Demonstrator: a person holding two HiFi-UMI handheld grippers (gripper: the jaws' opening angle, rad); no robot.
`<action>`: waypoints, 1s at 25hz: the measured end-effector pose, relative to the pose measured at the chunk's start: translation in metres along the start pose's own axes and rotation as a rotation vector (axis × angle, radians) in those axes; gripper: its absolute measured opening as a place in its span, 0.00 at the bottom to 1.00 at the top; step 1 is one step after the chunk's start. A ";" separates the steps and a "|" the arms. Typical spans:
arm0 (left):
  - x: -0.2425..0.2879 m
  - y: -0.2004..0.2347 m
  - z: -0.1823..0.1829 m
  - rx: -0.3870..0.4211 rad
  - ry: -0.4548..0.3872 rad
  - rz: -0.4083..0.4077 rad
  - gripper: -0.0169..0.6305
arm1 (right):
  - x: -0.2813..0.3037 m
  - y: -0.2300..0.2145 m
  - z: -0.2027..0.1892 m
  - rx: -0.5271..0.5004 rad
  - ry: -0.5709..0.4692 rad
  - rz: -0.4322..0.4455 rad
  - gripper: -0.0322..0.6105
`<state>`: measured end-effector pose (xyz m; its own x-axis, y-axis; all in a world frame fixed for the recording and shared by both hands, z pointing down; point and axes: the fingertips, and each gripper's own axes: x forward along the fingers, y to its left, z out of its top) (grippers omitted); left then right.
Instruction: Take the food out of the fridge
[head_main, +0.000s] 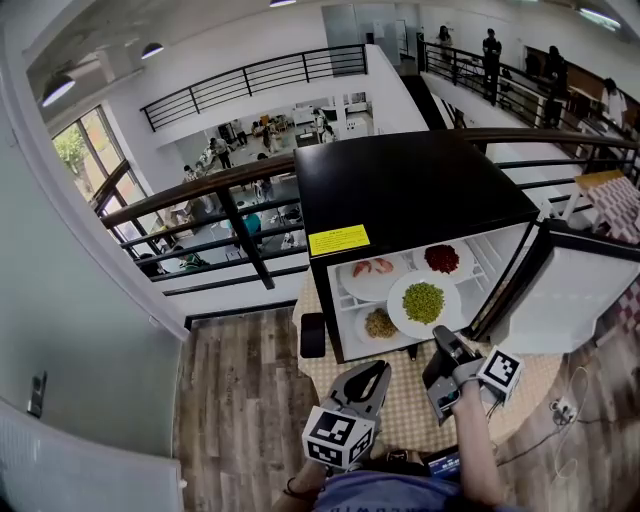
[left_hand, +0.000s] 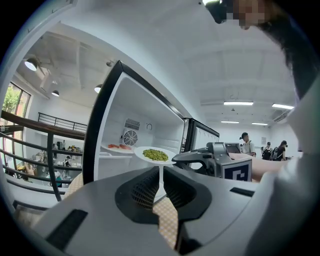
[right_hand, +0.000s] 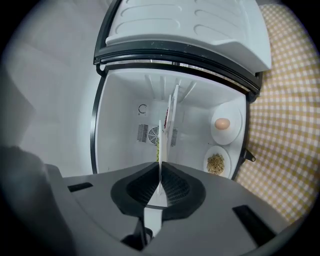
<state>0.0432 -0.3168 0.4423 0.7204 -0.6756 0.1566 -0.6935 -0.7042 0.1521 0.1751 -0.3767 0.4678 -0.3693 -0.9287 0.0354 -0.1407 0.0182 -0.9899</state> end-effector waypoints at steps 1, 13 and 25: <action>-0.002 -0.001 -0.001 -0.001 0.002 -0.007 0.06 | -0.004 -0.001 -0.004 0.008 -0.002 0.001 0.09; -0.043 0.000 -0.020 -0.025 0.018 -0.073 0.06 | -0.054 -0.009 -0.052 0.039 -0.044 -0.006 0.09; -0.091 -0.001 -0.050 -0.060 0.070 -0.150 0.06 | -0.097 -0.021 -0.109 0.063 -0.089 -0.038 0.09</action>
<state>-0.0217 -0.2433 0.4767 0.8148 -0.5459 0.1952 -0.5793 -0.7802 0.2361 0.1141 -0.2464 0.5004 -0.2813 -0.9575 0.0635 -0.0942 -0.0383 -0.9948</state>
